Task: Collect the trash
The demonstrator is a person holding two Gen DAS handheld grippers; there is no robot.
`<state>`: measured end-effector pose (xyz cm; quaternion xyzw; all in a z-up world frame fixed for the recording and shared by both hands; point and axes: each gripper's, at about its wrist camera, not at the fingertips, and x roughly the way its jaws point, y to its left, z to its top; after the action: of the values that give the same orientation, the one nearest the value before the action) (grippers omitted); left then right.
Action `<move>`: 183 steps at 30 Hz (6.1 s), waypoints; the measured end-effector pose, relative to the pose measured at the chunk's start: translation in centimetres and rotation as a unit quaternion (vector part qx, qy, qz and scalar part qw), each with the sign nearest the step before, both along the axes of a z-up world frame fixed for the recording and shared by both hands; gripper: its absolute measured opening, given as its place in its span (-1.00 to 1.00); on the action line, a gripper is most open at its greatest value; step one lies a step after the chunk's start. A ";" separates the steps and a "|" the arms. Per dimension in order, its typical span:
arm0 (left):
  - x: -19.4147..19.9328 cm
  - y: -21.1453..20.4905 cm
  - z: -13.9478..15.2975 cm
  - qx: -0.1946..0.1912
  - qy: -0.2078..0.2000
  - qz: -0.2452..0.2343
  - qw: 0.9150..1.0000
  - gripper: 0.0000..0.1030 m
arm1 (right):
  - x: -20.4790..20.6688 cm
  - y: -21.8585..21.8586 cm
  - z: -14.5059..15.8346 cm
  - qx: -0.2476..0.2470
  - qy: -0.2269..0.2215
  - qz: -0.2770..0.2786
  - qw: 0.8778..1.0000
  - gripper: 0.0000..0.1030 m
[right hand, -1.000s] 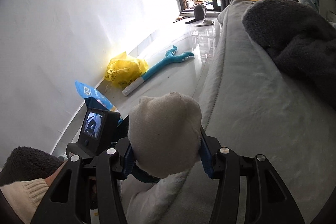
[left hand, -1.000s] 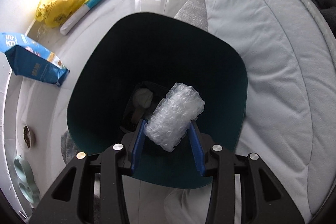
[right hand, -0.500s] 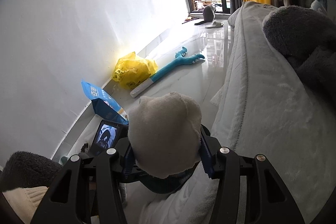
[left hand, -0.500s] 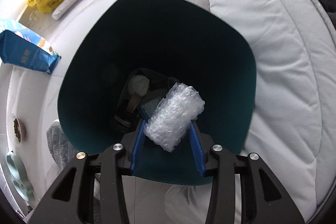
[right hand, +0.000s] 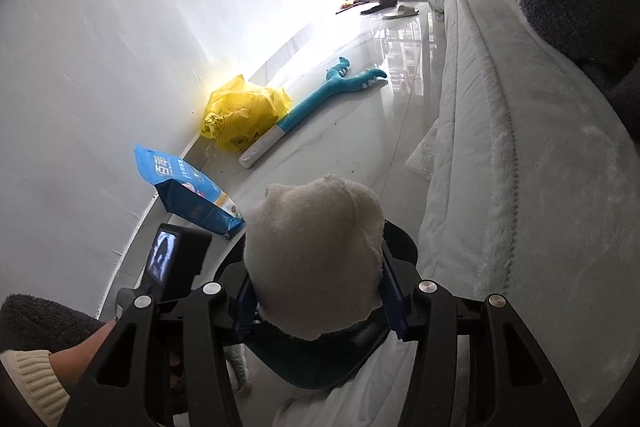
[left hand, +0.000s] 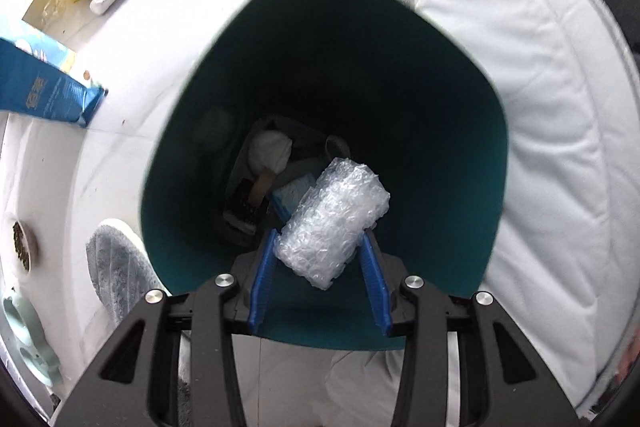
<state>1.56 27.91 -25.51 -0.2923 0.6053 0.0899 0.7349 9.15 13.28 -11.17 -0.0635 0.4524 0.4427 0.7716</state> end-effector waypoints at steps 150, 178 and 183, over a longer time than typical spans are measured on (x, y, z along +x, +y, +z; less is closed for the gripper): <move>-5.2 -27.3 27.9 0.350 -0.315 -0.044 0.881 0.94 | -5.8 -40.0 11.0 0.054 -0.249 -0.139 0.957 0.93; -10.2 -25.6 30.1 0.340 -0.307 -0.095 0.884 0.94 | -7.4 -40.6 16.2 0.094 -0.222 -0.174 0.955 0.93; -10.6 -25.5 30.5 0.336 -0.305 -0.084 0.887 0.94 | -7.5 -40.4 16.1 0.090 -0.219 -0.173 0.956 0.93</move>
<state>-9.02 2.46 4.99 0.0104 0.3074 0.1324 0.9423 1.68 -27.11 4.97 -0.0100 0.2341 0.3167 0.9191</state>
